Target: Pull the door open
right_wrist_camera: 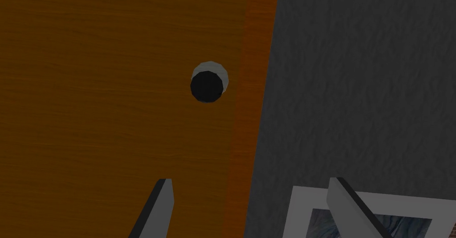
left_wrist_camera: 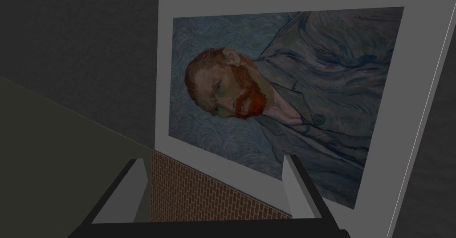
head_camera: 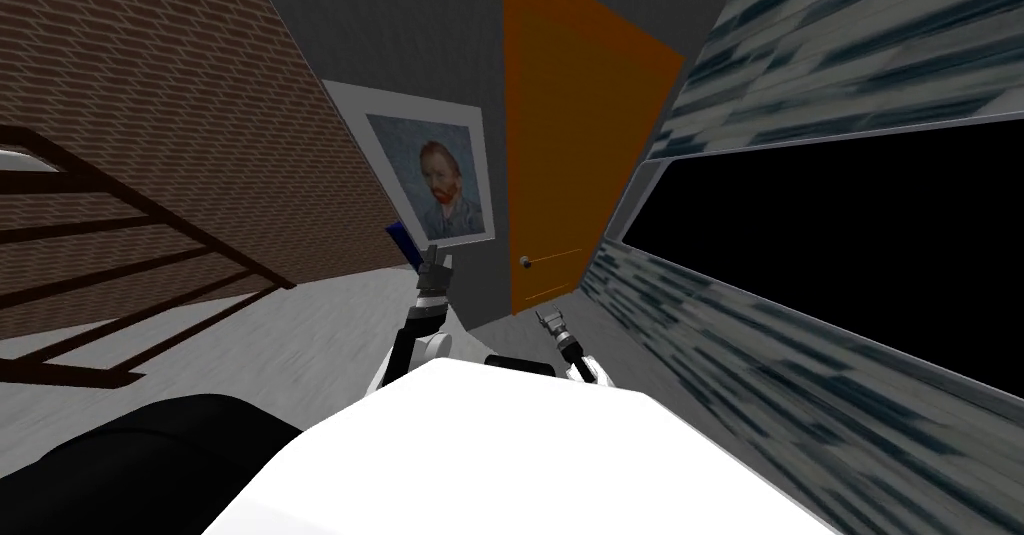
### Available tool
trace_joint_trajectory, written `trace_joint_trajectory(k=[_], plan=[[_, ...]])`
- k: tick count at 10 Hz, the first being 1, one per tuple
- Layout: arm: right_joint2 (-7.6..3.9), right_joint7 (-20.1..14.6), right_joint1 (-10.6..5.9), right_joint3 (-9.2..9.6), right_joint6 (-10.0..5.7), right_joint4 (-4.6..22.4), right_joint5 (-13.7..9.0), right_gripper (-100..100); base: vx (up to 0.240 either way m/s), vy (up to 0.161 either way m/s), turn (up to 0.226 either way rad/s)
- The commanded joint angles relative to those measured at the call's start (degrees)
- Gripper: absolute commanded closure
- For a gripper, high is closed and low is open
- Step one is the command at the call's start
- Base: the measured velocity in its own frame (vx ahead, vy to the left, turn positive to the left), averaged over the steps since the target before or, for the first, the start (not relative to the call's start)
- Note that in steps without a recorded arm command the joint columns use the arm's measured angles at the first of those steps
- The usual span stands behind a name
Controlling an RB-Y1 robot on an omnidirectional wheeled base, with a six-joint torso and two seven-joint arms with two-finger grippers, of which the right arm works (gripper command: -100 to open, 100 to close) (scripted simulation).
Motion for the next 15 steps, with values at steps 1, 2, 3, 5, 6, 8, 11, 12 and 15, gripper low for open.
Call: trace_joint_trajectory(k=[1, 2, 3, 5, 6, 8, 11, 12, 15], plan=[[-0.15, 0.7, -0.85, -1.85, 0.16, 0.8, -0.8, -100, 0.016, 0.051, 0.246], [-0.23, 1.1, -1.18, -2.92, 0.21, 1.1, -1.2, -100, 0.025, 0.055, 0.223], [-0.28, 1.4, -1.52, -4.00, 0.26, 1.4, -1.7, -100, 0.038, 0.057, 0.230], [-0.36, 2.1, -2.19, -6.14, 0.37, 2.1, -2.6, -100, 0.043, 0.048, 0.250], [-0.31, 2.5, -2.52, -7.22, 0.41, 2.4, -3.0, -100, 0.054, 0.041, 0.212], [-0.20, 3.2, -3.19, -9.37, 0.50, 3.0, -3.9, -100, 0.063, 0.025, 0.246], [0.26, 4.3, -4.16, -12.51, 0.61, 3.9, -5.1, -100, 0.081, 0.017, 0.220], [0.45, 4.7, -4.48, -13.54, 0.64, 4.2, -5.5, -100, 0.079, -0.003, 0.252], [1.23, 5.8, -5.39, -16.48, 0.70, 5.0, -6.6, -100, 0.085, -0.025, 0.216]])
